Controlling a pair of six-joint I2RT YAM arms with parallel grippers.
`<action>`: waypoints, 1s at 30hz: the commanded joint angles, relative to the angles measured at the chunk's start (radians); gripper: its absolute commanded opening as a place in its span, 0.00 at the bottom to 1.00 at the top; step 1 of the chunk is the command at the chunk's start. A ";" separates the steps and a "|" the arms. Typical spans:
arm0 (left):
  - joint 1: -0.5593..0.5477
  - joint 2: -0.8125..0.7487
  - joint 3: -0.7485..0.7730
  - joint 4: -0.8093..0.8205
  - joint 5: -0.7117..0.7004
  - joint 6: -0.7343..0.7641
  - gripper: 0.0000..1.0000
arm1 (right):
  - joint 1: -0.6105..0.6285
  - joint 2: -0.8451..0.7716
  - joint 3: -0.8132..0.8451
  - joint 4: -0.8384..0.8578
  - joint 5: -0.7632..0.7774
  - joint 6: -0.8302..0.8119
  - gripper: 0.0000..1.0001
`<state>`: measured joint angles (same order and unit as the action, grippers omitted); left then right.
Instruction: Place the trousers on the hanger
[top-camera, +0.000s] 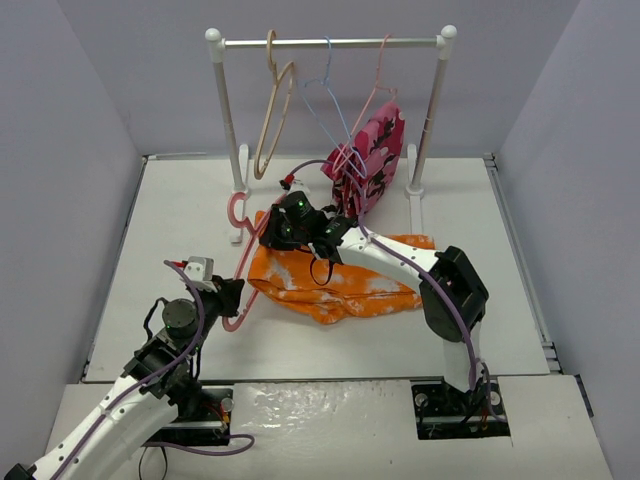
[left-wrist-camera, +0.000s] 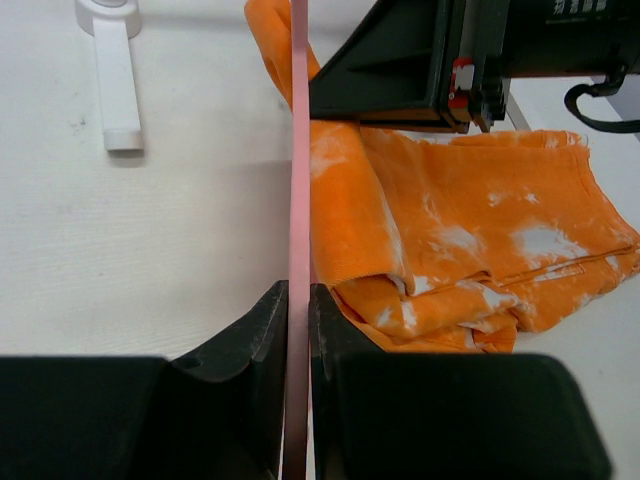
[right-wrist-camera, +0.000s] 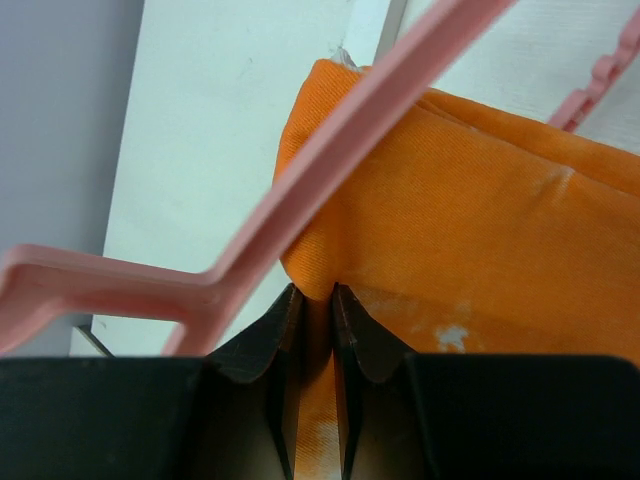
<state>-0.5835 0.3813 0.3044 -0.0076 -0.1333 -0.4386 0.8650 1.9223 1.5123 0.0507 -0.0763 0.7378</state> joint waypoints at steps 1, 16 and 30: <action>-0.034 -0.001 0.022 0.109 -0.052 0.005 0.00 | 0.006 -0.102 -0.049 0.313 0.050 0.058 0.00; -0.042 0.025 -0.029 0.184 -0.105 -0.072 0.00 | 0.046 -0.014 -0.134 0.543 -0.018 0.023 0.45; -0.043 0.061 -0.045 0.212 -0.126 -0.094 0.00 | 0.062 -0.149 -0.233 0.377 -0.097 -0.183 0.27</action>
<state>-0.6205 0.4206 0.2310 0.0522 -0.2888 -0.5050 0.9110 1.8823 1.3121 0.3916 -0.1432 0.6241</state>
